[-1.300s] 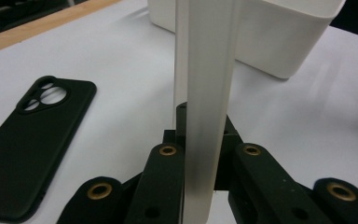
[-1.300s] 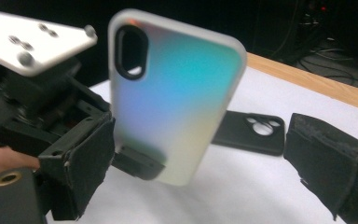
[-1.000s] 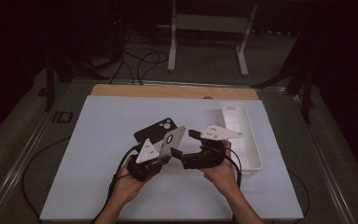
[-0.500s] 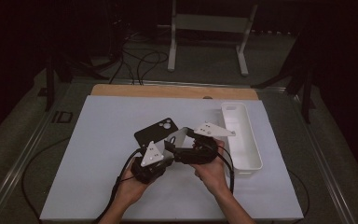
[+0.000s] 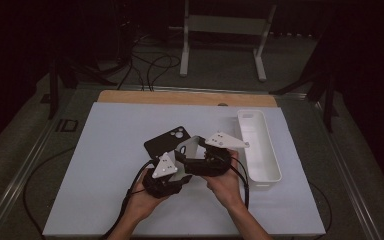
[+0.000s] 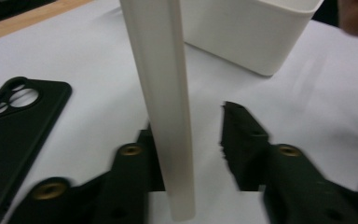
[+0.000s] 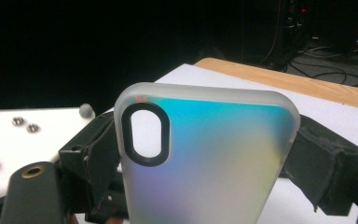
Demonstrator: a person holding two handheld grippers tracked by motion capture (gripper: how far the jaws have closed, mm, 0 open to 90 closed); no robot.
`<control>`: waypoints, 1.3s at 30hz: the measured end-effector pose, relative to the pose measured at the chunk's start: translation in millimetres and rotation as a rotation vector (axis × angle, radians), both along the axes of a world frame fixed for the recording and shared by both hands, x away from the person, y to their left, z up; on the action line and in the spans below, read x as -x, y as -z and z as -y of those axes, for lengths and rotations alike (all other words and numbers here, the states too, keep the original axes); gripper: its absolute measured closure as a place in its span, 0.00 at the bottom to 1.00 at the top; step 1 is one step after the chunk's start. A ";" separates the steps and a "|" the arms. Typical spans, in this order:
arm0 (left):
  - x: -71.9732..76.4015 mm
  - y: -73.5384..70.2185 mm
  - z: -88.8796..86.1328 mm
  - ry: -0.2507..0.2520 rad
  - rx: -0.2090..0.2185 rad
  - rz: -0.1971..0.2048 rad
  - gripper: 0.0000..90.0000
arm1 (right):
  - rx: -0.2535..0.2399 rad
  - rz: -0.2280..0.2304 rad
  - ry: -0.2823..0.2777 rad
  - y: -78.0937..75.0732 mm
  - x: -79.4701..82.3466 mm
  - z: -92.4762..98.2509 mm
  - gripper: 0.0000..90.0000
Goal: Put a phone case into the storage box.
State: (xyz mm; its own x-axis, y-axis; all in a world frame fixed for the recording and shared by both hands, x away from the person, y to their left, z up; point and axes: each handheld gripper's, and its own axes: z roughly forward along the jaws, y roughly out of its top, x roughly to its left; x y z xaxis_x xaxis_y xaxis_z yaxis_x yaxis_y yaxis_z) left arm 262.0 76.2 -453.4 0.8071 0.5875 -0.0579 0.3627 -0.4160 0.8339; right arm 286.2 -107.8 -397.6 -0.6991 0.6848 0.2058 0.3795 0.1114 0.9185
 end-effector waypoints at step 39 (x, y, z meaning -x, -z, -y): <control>11.5 18.7 -114.6 -0.395 0.032 0.118 0.01 | 0.058 0.017 0.045 -0.2 -6.3 23.5 0.18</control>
State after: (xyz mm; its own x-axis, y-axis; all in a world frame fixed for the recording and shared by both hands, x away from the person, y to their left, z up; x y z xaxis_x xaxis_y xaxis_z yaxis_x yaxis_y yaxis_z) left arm 250.5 190.8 -472.1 0.5225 0.8527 -0.0017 0.3902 -0.2374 0.8896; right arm 292.5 -131.3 -397.4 -0.6704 0.7260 0.1535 0.3700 0.1477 0.9172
